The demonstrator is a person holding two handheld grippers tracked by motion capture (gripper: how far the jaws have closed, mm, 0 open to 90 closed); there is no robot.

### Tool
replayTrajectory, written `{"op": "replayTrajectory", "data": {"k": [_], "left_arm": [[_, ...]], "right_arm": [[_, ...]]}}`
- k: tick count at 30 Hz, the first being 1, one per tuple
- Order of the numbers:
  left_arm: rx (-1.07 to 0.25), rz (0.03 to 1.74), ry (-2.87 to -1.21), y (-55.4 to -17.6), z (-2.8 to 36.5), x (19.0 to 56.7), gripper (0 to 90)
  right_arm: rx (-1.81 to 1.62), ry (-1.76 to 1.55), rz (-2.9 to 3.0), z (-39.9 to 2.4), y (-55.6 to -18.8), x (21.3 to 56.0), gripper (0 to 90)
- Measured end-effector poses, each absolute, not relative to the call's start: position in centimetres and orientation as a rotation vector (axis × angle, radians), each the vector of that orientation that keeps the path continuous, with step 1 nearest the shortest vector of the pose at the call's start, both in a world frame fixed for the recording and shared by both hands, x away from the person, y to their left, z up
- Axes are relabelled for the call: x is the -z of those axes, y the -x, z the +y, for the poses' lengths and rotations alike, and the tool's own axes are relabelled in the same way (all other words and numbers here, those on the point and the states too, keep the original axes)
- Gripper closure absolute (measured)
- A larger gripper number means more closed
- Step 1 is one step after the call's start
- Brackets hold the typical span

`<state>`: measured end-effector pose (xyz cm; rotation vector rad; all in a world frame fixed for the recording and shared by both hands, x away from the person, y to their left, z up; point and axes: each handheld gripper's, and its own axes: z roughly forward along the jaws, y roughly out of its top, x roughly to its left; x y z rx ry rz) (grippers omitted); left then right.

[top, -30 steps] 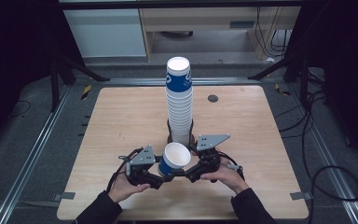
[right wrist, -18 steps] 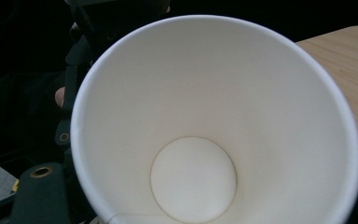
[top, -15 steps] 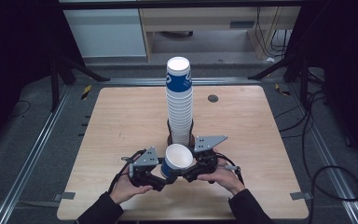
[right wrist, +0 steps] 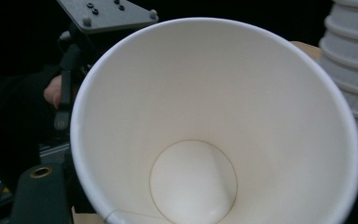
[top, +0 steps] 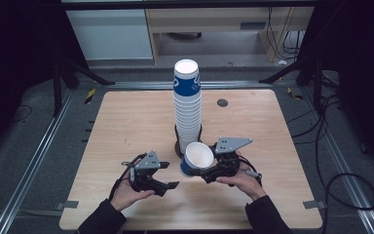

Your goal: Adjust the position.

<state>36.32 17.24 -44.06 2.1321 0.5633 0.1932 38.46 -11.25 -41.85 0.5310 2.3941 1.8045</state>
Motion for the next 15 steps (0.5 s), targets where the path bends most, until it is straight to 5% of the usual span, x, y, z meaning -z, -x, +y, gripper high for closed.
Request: {"op": "replayTrajectory", "data": {"k": [15], "left_arm": [[-0.296,0.817,-2.037,-38.2,21.1,44.5,20.5]], "right_arm": [[-1.591,-0.773,2.242,-14.9,-39.6,41.1,20.4]]}}
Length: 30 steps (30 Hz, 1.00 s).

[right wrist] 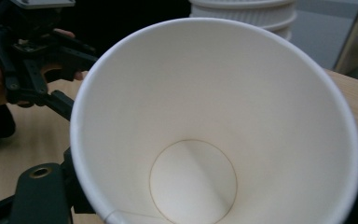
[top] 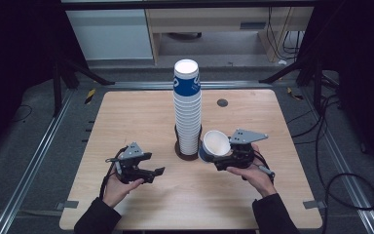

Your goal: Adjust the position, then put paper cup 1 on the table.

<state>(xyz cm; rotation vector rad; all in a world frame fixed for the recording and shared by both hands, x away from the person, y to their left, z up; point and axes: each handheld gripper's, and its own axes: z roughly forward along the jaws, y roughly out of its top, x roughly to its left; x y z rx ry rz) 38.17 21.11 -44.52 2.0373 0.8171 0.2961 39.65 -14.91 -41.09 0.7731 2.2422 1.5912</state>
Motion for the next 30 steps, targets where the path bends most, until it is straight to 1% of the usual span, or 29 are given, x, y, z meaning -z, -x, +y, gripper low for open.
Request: {"op": "replayTrajectory", "data": {"k": [8,22,26,30], "left_arm": [[-0.333,0.88,-2.003,-38.6,22.0,44.5,19.9],[-0.396,0.971,-1.95,-39.2,24.1,44.1,18.7],[-0.406,0.982,-1.952,-39.4,24.4,44.1,18.4],[-0.413,0.988,-1.948,-39.4,24.4,44.1,18.2]], "right_arm": [[-1.482,-0.894,2.153,-16.6,-40.5,40.8,20.4],[-1.289,-1.08,1.962,-20.2,-43.8,40.5,20.1],[-1.19,-1.135,1.941,-20.9,-45.4,41.2,20.0],[-1.141,-1.181,1.951,-21.5,-46.5,42.6,20.0]]}}
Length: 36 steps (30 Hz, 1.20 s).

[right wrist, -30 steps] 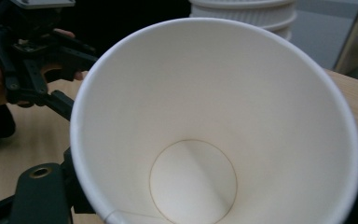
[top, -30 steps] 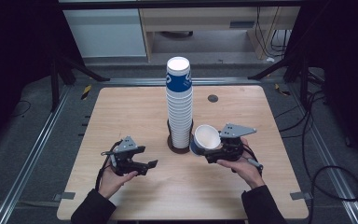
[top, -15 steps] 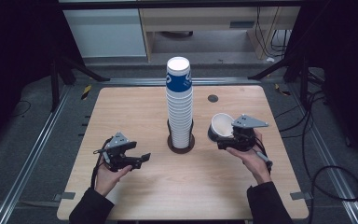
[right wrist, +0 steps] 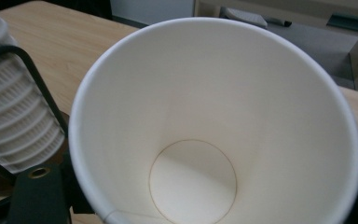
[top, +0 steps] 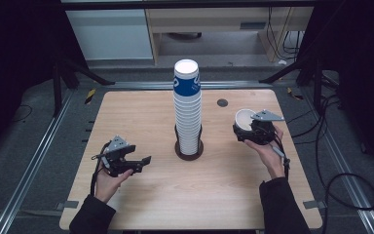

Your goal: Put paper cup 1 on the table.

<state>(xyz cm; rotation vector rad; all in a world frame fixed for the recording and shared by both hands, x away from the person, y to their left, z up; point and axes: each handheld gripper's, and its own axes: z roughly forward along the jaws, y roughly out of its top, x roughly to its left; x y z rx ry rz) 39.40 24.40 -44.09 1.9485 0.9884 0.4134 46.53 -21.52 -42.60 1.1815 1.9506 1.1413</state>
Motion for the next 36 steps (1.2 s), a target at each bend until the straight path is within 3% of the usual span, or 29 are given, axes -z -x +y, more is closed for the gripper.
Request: {"op": "replayTrajectory", "data": {"k": [28,36], "left_arm": [[-0.406,0.986,-1.992,-39.6,24.3,44.6,17.4],[-0.412,0.973,-1.997,-39.3,24.1,44.4,16.8]], "right_arm": [[-0.99,-1.347,2.057,-24.0,-47.9,47.6,18.5],[-0.958,-1.346,2.095,-23.6,-47.6,47.5,7.1]]}}
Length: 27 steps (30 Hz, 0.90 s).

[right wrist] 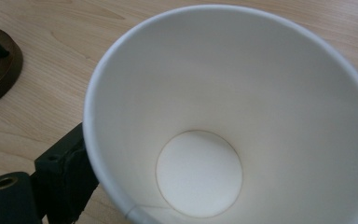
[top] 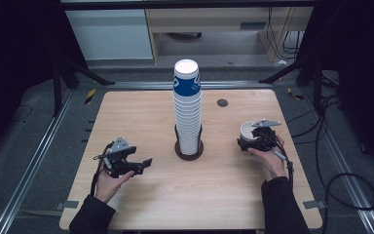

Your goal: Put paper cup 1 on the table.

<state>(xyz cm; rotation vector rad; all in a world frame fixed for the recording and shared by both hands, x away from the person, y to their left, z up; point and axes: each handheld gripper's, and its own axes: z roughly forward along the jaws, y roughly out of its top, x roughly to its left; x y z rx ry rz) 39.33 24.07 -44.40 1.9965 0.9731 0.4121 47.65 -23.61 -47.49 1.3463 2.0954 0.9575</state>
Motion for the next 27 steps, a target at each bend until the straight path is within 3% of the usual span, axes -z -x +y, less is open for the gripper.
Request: {"op": "replayTrajectory", "data": {"k": [27], "left_arm": [[-0.414,0.989,-1.982,-39.0,24.6,44.0,16.6]], "right_arm": [[-0.965,-1.355,2.091,-24.0,-41.7,45.6,6.9]]}}
